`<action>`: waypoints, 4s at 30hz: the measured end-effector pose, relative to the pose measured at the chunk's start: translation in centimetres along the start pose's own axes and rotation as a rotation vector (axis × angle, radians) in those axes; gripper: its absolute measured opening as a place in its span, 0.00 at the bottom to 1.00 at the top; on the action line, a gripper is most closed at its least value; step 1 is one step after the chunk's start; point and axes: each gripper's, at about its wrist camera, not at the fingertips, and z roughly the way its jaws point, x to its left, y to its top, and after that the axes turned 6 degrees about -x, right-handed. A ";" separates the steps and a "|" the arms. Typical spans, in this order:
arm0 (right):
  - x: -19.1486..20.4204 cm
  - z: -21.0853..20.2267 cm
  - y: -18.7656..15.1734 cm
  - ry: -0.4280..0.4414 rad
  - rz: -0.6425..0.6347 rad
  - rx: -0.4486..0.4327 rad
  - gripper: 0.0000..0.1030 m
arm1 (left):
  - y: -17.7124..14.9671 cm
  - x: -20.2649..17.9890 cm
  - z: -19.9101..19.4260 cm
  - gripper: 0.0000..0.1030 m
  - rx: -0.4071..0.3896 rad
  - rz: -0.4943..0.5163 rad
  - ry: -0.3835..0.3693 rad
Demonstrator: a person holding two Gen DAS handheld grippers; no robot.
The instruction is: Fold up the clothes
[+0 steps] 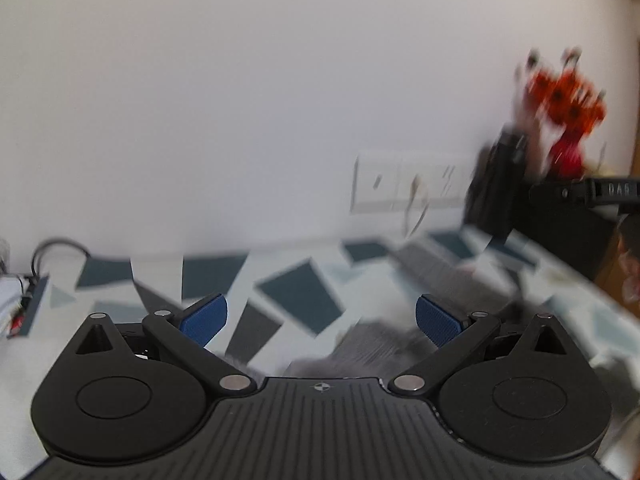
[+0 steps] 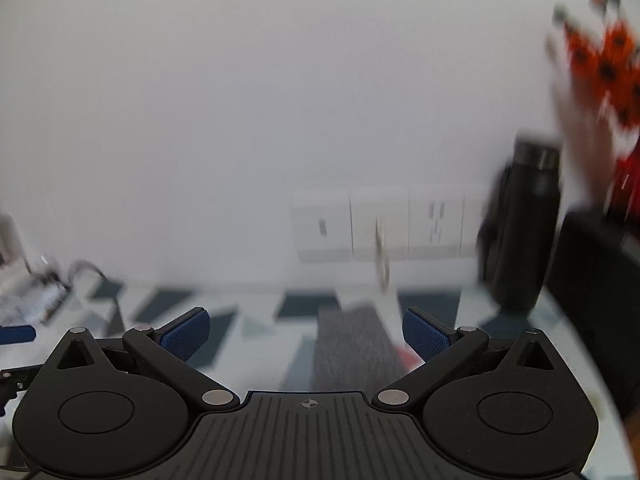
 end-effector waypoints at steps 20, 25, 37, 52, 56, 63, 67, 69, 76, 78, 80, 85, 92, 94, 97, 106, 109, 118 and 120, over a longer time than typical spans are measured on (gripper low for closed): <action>-1.5 13.1 -6.5 -0.050 -0.162 0.290 0.99 | -5.7 3.1 6.2 1.00 0.102 -0.099 -0.076; -4.7 12.7 -6.1 -0.206 -0.065 0.269 0.99 | -5.8 4.1 6.3 1.00 0.098 -0.138 -0.052; -11.8 5.9 -5.6 -0.459 0.281 0.188 0.95 | -5.9 4.7 6.6 1.00 0.098 -0.153 -0.015; 1.7 9.1 -7.3 -0.146 -0.103 0.322 0.99 | -5.9 5.8 6.5 1.00 0.095 -0.173 0.011; -0.1 9.4 -7.3 -0.179 -0.057 0.294 0.98 | -5.9 6.3 6.7 1.00 0.099 -0.167 0.041; -2.6 10.4 -7.4 -0.242 0.008 0.248 0.99 | -5.7 8.2 6.8 0.99 0.101 -0.172 0.117; -3.1 11.2 -7.1 -0.278 0.034 0.230 0.99 | -5.7 9.0 6.8 0.99 0.102 -0.169 0.181; -3.1 11.8 -6.9 -0.296 0.044 0.224 0.99 | -5.7 9.5 6.7 1.00 0.100 -0.179 0.206; -2.8 13.8 -6.2 -0.325 0.062 0.203 0.99 | -5.6 10.9 6.5 0.99 0.096 -0.196 0.267; -2.7 14.1 -5.9 -0.321 0.060 0.201 0.99 | -5.6 11.1 6.5 0.99 0.096 -0.195 0.284; -2.5 13.6 -5.4 -0.331 0.065 0.186 0.99 | -5.5 11.4 6.4 0.99 0.096 -0.197 0.300; -1.7 10.6 -4.7 -0.227 0.124 0.129 0.99 | -5.1 12.2 5.6 0.99 0.069 -0.247 0.334; 2.3 7.5 -5.7 -0.094 0.032 0.152 0.99 | -4.9 12.7 5.1 1.00 0.056 -0.285 0.342; 2.8 7.1 -6.3 -0.088 0.022 0.168 0.99 | -5.1 12.8 5.3 1.00 0.059 -0.282 0.348; 2.4 6.6 -7.3 -0.076 0.050 0.200 0.99 | -5.0 12.2 5.4 1.00 0.068 -0.248 0.361; 2.4 6.1 -9.3 -0.092 -0.011 0.233 0.99 | -4.8 9.5 6.3 1.00 0.096 -0.088 0.389; 3.2 5.8 -8.7 -0.077 -0.042 0.226 0.99 | -5.0 9.4 6.5 1.00 0.107 -0.054 0.429; 7.2 7.6 -7.6 -0.057 -0.165 0.210 0.99 | -5.1 11.0 6.7 1.00 0.125 -0.093 0.441; 7.3 7.9 -7.9 -0.074 -0.176 0.220 0.99 | -5.2 10.8 7.0 1.00 0.133 -0.069 0.447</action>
